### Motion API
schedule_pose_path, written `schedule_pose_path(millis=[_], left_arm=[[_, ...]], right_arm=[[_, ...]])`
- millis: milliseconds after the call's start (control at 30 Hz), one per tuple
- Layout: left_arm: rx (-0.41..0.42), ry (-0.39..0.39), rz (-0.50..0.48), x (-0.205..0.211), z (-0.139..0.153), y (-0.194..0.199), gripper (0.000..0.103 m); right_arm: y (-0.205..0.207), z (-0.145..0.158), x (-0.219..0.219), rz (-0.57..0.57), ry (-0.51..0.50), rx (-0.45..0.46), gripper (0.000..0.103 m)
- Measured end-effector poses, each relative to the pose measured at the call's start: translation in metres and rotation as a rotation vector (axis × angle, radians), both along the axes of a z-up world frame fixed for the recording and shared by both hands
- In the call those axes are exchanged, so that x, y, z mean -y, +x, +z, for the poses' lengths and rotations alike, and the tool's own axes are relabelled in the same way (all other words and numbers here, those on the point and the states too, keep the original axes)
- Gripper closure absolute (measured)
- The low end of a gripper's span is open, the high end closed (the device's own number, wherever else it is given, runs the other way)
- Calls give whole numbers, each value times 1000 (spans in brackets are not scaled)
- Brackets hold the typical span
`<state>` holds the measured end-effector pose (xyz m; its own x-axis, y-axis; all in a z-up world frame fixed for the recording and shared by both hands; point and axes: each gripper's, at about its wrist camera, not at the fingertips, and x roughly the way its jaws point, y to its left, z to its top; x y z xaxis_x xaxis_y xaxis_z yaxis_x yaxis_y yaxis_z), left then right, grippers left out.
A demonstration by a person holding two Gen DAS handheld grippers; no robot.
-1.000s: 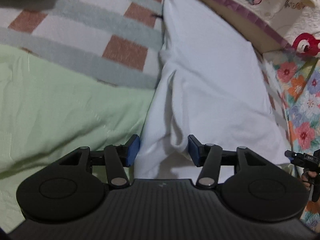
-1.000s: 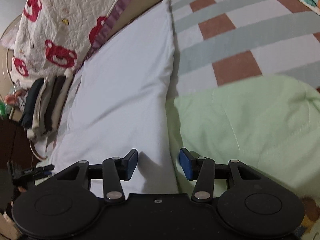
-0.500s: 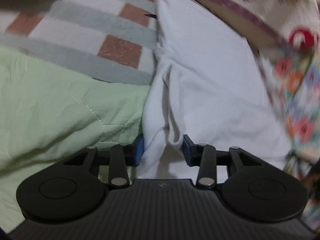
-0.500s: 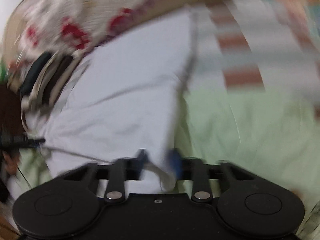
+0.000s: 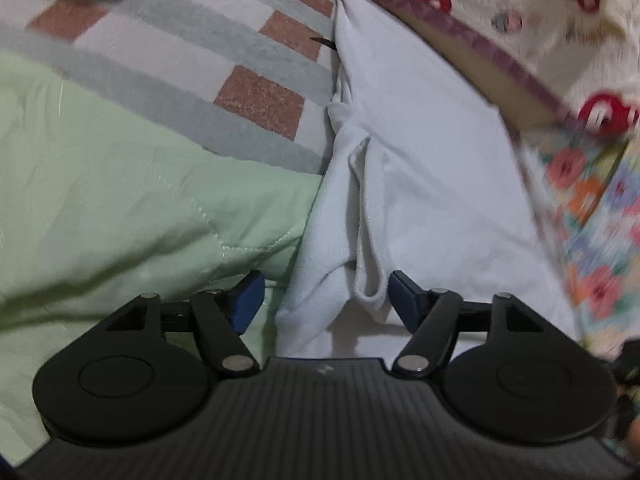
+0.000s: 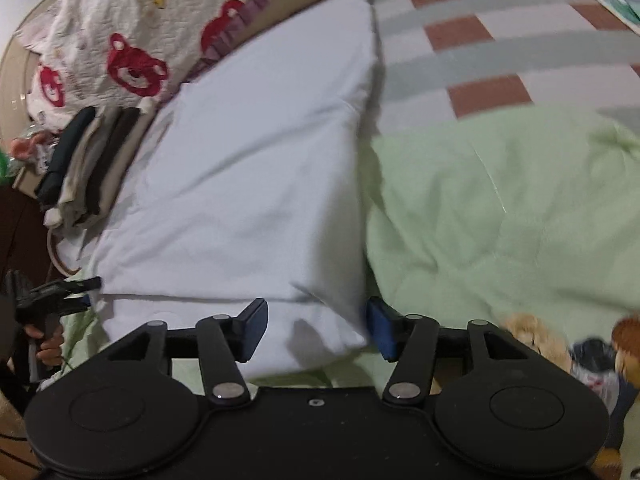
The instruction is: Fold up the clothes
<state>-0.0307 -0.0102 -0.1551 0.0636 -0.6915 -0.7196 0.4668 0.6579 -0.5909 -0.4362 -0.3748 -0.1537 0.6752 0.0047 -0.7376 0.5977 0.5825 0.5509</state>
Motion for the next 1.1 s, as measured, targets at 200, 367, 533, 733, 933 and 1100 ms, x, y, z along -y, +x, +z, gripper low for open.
schedule_pose_path(millis=[200, 367, 533, 733, 933, 1100], left_arm=[[-85, -110, -32, -4, 1, -7, 31], [5, -7, -32, 9, 2, -12, 31], [49, -97, 130, -2, 10, -8, 33], [105, -44, 3, 16, 21, -19, 79], [214, 39, -59, 28, 25, -30, 72], [305, 108, -110, 38, 29, -39, 53]], right_arm=[[-1, -9, 3, -34, 216, 215, 40], [1, -15, 5, -117, 267, 249, 40], [-2, -23, 4, -222, 334, 304, 39], [2, -17, -1, -278, 272, 284, 88], [12, 4, -8, -233, 59, 158, 83], [1, -16, -5, -277, 119, 172, 55]])
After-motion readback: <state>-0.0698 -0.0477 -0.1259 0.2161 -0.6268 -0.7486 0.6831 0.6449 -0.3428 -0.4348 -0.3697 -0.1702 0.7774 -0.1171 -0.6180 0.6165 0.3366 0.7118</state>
